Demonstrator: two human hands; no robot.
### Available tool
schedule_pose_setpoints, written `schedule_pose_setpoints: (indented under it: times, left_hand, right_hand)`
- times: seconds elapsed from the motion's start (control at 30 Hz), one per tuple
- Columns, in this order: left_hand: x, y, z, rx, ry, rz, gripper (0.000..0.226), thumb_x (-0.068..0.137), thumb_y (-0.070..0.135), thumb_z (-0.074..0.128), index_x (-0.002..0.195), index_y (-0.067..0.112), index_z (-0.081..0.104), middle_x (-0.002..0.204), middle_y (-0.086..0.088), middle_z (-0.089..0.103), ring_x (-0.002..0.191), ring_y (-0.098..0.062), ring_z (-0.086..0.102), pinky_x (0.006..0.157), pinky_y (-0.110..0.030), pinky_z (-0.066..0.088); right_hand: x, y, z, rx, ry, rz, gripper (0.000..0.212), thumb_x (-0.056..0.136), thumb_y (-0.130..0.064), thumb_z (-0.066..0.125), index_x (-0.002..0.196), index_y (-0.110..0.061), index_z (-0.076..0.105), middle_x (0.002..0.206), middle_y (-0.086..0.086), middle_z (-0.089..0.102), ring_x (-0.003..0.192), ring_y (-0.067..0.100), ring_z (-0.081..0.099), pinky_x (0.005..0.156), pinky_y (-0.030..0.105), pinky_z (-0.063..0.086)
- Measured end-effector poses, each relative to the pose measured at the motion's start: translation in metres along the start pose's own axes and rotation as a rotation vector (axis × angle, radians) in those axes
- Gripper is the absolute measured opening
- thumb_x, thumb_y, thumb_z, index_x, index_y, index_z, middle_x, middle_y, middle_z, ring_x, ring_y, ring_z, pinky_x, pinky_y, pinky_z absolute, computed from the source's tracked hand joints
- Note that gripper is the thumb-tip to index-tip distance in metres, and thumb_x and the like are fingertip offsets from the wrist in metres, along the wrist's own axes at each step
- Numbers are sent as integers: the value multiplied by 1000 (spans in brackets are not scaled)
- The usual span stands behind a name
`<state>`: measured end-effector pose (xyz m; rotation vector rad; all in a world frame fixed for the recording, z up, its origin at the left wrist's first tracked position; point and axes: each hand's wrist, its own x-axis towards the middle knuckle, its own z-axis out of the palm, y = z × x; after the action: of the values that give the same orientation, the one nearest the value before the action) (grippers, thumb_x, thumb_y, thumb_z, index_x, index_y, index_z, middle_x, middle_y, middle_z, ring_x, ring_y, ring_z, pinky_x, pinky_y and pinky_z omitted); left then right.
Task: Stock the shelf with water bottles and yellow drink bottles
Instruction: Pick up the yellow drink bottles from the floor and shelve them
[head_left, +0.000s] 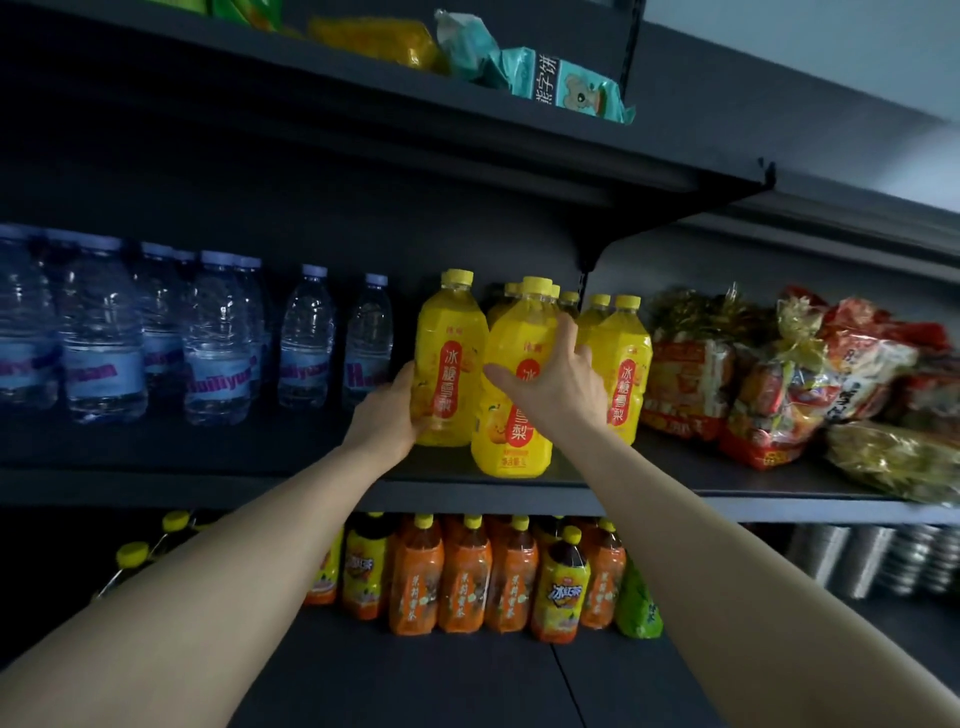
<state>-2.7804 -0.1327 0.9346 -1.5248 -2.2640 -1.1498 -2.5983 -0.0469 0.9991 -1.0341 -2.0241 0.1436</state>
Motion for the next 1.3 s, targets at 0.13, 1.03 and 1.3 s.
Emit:
schedule_pose_setpoints:
  times: [0.13, 1.03, 1.3]
  left_hand:
    - [-4, -9, -8, 2, -43, 46, 57, 97, 24, 58, 147, 29, 31, 126, -8, 61, 97, -22, 65, 91, -40, 51]
    - [8, 8, 13, 7, 65, -47, 99, 81, 35, 78, 153, 22, 11, 139, -14, 47, 121, -34, 55, 97, -49, 47]
    - [13, 7, 18, 35, 55, -79, 98, 85, 28, 75, 154, 21, 6, 142, -15, 45, 127, -34, 51, 104, -51, 43]
  right_hand:
    - [-6, -23, 11, 9, 5, 2, 108, 71, -80, 63, 151, -31, 9, 142, 13, 44, 109, 35, 60, 70, 37, 53]
    - [16, 30, -7, -48, 43, 112, 102, 79, -58, 71, 152, -31, 6, 127, 17, 48, 104, 36, 57, 70, 39, 52]
    - [16, 36, -2, -66, 57, 82, 101, 79, -61, 69, 152, -29, 6, 124, 15, 49, 104, 36, 57, 63, 34, 45]
